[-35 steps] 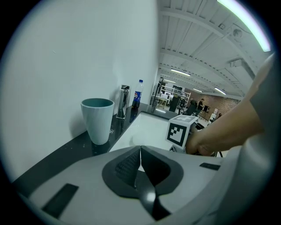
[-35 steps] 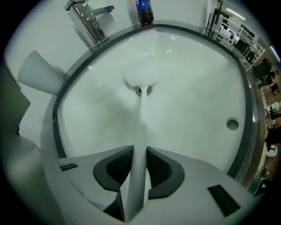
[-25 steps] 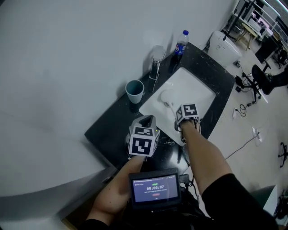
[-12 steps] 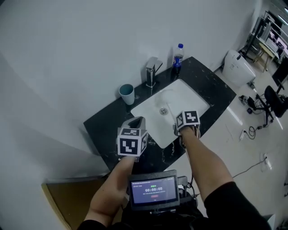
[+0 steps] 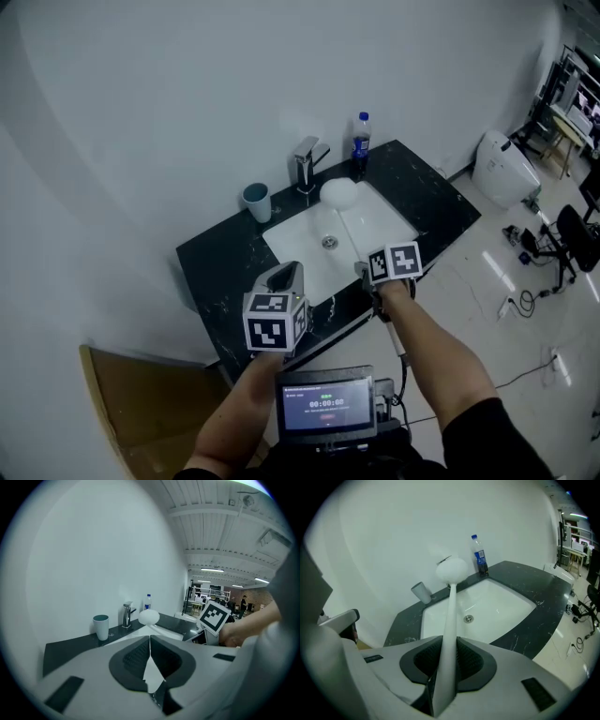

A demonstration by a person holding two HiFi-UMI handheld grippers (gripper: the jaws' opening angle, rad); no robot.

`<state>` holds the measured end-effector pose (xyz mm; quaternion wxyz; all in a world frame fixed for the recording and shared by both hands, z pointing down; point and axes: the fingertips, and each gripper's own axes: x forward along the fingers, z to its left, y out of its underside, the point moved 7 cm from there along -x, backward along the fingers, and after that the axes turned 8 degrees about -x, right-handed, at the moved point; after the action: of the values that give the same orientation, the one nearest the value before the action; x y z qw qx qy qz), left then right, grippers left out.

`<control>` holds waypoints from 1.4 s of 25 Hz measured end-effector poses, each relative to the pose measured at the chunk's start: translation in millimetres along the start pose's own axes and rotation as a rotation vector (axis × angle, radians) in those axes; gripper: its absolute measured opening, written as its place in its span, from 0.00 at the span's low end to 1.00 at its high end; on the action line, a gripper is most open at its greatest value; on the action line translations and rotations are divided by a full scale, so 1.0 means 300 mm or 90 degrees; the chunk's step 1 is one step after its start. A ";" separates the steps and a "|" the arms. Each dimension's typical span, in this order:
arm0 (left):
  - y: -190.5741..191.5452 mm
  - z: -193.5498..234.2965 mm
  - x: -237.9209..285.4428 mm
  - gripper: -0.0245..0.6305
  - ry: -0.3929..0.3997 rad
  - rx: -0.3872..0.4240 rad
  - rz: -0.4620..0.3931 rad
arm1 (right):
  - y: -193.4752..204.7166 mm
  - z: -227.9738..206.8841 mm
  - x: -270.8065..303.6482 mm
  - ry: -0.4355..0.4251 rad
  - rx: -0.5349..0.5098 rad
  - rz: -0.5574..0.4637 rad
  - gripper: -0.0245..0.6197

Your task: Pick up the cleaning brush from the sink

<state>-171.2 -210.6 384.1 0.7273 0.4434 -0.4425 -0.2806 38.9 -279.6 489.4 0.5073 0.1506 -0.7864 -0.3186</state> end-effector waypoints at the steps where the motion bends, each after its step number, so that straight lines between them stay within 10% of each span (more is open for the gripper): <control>1: -0.003 -0.014 -0.015 0.05 0.006 -0.001 -0.008 | 0.003 0.007 -0.028 -0.007 -0.003 -0.016 0.12; 23: -0.008 -0.789 -0.064 0.04 -0.162 -0.010 -0.176 | 0.012 -0.353 -0.739 -0.202 -0.243 -0.238 0.12; 35: 0.030 -0.897 -0.222 0.04 -0.178 0.007 -0.206 | 0.126 -0.345 -0.943 -0.249 -0.281 -0.371 0.12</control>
<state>39.1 -46.5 308.0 0.6021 0.4694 -0.4635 -0.4497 258.9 -128.7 344.9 0.2569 0.1914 -0.7054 -0.6323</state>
